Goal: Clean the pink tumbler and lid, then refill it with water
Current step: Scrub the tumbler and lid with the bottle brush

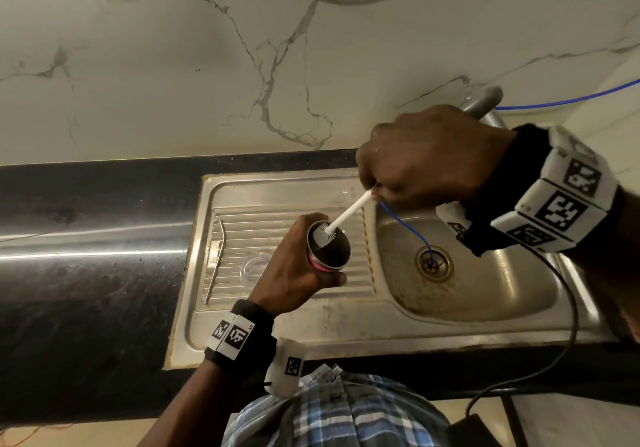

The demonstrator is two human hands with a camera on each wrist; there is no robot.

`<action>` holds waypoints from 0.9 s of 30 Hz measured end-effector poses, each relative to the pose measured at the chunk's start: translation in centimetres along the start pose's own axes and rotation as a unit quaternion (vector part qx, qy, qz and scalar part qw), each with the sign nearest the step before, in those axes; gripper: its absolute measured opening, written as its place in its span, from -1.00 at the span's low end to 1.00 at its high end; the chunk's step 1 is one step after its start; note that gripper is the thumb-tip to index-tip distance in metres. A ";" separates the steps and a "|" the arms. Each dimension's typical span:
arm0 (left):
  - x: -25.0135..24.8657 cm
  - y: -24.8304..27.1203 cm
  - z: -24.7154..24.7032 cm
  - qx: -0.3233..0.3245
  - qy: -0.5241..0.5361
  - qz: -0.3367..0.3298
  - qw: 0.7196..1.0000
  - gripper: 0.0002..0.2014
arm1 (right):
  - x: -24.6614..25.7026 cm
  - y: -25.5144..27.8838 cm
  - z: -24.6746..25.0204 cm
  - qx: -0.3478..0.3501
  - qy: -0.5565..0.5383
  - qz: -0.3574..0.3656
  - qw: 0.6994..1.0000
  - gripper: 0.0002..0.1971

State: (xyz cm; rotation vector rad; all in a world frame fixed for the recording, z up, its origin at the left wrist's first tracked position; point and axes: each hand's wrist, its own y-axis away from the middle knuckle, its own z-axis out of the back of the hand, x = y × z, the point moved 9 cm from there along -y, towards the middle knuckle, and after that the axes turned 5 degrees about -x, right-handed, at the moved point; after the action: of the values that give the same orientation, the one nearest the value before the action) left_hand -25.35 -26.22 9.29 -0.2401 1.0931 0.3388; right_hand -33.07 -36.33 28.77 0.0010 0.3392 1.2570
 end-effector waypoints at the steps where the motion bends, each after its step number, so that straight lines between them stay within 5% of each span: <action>1: -0.4 0.0 -0.1 0.004 0.000 -0.002 1.000 -0.13 | 0.3 -0.1 -0.1 -0.003 0.007 0.006 1.000 -0.90; 27: -2.1 0.1 -1.5 0.045 0.013 -0.008 0.999 -0.13 | 3.6 0.4 -0.2 0.001 0.040 0.036 0.999 -0.79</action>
State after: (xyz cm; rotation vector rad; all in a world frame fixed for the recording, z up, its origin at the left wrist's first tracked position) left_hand -27.45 -26.95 10.50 -0.1743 1.1279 0.2720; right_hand -32.53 -32.92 27.77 -0.0349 0.4128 1.3307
